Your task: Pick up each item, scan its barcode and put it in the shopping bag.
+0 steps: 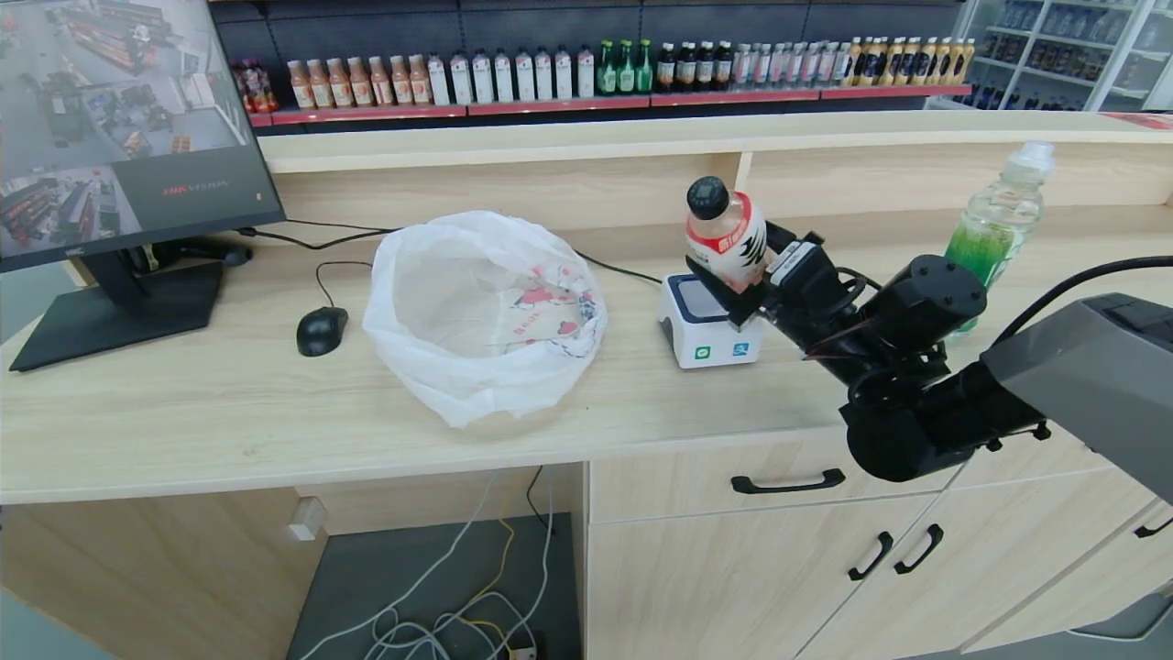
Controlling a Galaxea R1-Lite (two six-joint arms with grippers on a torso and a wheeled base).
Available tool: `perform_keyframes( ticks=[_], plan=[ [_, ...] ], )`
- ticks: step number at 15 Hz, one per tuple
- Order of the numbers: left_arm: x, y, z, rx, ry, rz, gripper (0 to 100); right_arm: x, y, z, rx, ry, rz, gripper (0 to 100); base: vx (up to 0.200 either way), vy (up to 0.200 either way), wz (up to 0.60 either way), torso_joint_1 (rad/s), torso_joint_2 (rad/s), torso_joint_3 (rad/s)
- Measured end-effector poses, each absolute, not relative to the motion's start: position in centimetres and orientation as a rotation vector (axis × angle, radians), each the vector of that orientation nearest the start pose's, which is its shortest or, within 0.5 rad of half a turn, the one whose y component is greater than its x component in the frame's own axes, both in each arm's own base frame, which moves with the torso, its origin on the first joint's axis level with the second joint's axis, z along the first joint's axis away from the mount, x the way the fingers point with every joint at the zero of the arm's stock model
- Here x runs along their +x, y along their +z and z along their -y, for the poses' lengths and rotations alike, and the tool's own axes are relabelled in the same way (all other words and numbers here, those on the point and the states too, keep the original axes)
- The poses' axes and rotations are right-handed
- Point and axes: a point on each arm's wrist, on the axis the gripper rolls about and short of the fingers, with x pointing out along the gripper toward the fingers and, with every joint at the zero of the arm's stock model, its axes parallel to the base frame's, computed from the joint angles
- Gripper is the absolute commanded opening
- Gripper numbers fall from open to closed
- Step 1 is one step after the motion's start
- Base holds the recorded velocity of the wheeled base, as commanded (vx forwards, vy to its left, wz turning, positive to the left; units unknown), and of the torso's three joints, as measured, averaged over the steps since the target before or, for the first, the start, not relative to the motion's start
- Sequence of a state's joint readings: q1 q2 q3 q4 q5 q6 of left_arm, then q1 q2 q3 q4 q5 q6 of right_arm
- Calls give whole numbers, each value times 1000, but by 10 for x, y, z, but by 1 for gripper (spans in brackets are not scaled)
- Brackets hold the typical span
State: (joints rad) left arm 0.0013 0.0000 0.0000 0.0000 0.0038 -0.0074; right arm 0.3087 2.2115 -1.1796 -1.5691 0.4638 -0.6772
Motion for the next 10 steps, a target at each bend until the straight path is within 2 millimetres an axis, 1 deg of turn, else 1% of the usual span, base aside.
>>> perform_keyframes(
  ticks=[3,8,10],
  plan=[
    [-23,75,0,-7,4,0,100,403,180,-137,-721,573,836,0,0,0,0,0,0,0],
    [-23,75,0,-7,5,0,100,413,179,-124,-815,591,891,0,0,0,0,0,0,0],
    [-23,75,0,-7,4,0,100,419,181,-122,-828,594,921,0,0,0,0,0,0,0]
  ],
)
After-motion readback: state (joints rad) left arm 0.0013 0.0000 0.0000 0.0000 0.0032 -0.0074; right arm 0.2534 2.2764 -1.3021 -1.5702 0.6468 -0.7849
